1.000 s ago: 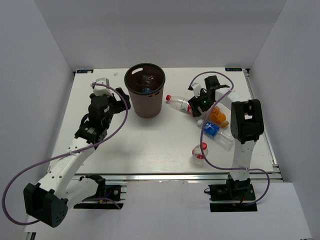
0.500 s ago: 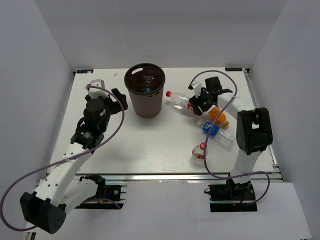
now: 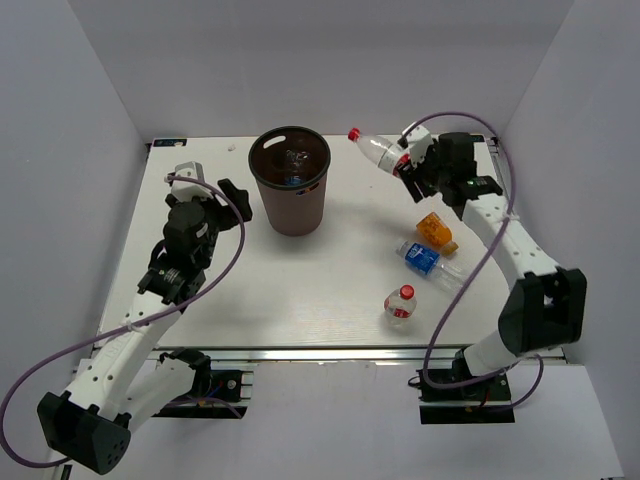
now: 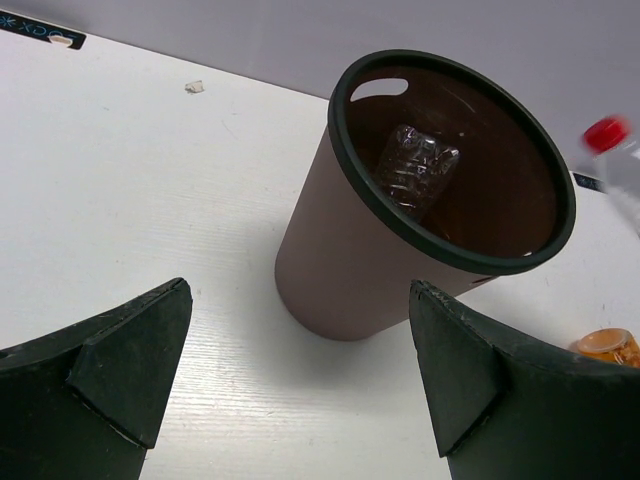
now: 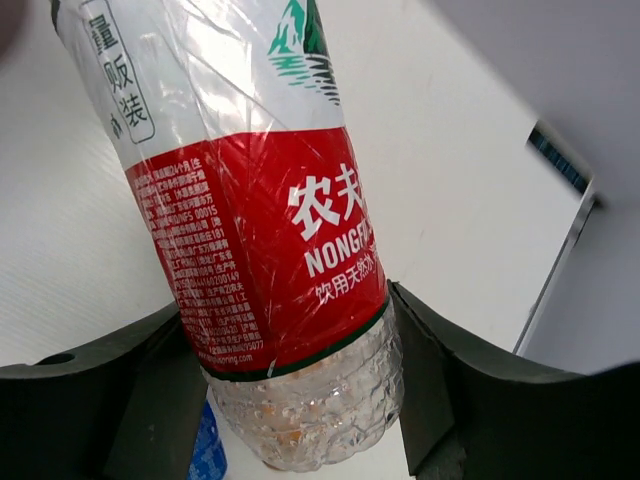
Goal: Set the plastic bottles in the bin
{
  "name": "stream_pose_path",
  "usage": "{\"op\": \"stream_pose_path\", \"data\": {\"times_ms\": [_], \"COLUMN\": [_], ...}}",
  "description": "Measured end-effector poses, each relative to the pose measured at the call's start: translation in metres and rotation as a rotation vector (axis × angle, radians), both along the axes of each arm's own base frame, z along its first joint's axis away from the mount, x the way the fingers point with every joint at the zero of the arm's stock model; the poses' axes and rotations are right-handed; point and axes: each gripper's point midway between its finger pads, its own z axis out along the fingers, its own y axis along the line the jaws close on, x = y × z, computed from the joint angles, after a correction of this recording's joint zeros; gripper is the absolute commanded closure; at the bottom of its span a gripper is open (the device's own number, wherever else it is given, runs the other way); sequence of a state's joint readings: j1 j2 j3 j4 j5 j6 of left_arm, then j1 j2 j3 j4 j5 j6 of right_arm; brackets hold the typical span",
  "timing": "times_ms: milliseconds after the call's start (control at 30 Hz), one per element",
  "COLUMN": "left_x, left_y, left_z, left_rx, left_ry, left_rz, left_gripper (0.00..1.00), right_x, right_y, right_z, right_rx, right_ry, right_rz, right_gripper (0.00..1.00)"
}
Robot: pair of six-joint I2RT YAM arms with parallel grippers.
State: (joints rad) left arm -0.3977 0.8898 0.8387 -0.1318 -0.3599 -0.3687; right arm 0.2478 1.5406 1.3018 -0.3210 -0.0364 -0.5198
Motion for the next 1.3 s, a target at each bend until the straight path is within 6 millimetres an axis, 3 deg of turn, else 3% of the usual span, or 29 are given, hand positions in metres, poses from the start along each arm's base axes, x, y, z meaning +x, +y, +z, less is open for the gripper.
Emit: {"op": "stream_pose_path", "data": {"times_ms": [133,267,367,433,567,833,1000,1300], "left_x": [-0.001,-0.001,-0.001,-0.003,-0.005,-0.008,-0.008,-0.003], "left_y": [-0.001,-0.001,0.001,0.004,0.012,0.022,0.028,0.029], "left_z": [-0.006,-0.006,-0.006,-0.007,-0.009,-0.016,-0.016,-0.020], "left_rx": [-0.013,-0.034,-0.053,-0.067,-0.086,-0.087,-0.086,-0.076], "left_ry": [0.012,0.014,0.017,0.023,0.034,0.057,0.056,0.076], "left_rz": [0.002,0.006,0.024,0.045,0.096,0.154,0.185,0.207], "left_gripper": [0.02,0.02,0.02,0.02,0.02,0.02,0.02,0.02], "right_x": [-0.008,-0.024,-0.031,-0.027,-0.010,0.028,0.022,0.016], "right_y": [0.030,0.090,0.136,0.160,0.205,0.281,0.295,0.298], "right_z": [0.079,0.149,0.180,0.189,0.177,0.110,0.079,0.075], "right_rx": [0.132,0.276,0.389,0.451,0.533,0.590,0.561,0.539], "right_ry": [-0.196,-0.338,-0.366,-0.369,-0.306,-0.115,-0.029,-0.014], "right_rz": [0.104,0.268,0.372,0.414,0.454,0.493,0.510,0.529], "right_gripper": [0.70,0.69,0.68,0.68,0.68,0.68,0.63,0.47]}}
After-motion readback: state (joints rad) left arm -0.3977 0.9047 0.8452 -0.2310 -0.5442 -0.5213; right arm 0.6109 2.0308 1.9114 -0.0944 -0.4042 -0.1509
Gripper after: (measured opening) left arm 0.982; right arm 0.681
